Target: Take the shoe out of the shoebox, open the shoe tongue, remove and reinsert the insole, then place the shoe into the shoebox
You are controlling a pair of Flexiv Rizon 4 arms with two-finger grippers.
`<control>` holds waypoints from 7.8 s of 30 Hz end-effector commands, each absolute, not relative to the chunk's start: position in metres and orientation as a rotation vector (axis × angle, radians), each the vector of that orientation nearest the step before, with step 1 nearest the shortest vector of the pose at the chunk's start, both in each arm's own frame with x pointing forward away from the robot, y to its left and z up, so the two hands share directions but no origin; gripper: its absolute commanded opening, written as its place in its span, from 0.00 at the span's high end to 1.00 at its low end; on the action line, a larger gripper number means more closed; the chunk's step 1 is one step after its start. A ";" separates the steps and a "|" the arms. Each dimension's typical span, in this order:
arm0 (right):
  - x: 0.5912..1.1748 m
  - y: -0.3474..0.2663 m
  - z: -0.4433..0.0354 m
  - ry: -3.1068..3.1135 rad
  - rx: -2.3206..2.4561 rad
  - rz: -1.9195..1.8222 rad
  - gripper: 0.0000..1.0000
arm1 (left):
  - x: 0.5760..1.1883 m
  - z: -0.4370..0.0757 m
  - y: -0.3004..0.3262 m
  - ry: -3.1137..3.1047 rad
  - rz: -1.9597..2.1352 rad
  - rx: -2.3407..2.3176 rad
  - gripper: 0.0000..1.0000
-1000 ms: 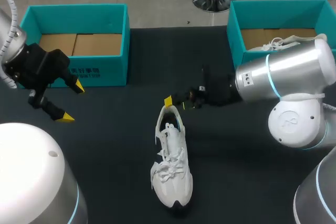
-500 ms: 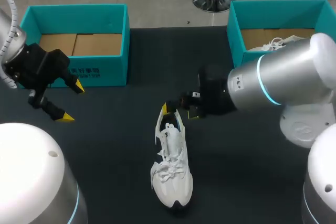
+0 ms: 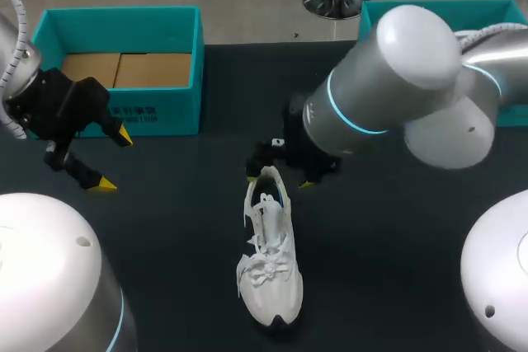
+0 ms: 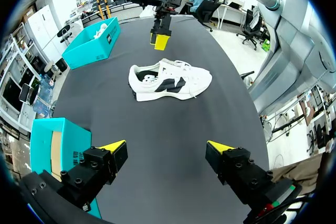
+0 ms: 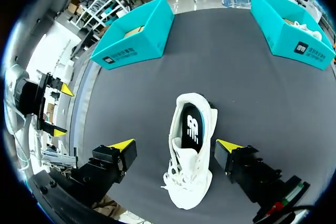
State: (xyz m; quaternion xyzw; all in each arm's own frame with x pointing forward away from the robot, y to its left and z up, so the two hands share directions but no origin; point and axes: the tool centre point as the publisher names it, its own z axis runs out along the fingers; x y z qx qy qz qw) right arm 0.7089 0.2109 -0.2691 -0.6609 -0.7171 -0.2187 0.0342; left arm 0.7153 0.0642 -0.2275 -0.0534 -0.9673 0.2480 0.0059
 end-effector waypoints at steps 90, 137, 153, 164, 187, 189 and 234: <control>0.736 0.213 -0.374 -2.252 -1.919 0.172 1.00 | 0.715 -0.228 0.064 -3.028 0.772 -0.167 0.00; 0.719 0.223 -0.330 -2.368 -2.113 0.098 0.00 | 0.715 -0.228 0.064 -3.028 0.772 -0.167 0.00; 0.685 0.223 -0.289 -2.396 -2.172 -0.020 1.00 | 0.715 -0.228 0.064 -3.028 0.772 -0.167 0.00; 0.662 0.230 -0.324 -2.351 -2.131 0.042 1.00 | 0.715 -0.228 0.064 -3.028 0.772 -0.167 0.00; 0.684 0.229 -0.317 -2.458 -2.091 -0.018 1.00 | 0.715 -0.228 0.064 -3.028 0.772 -0.167 0.00; 0.684 0.228 -0.312 -2.478 -2.089 -0.050 1.00 | 0.715 -0.228 0.064 -3.028 0.772 -0.167 0.00; 0.750 0.213 -0.278 -3.171 -0.395 -0.115 0.00 | 0.715 -0.228 0.064 -3.028 0.772 -0.167 0.00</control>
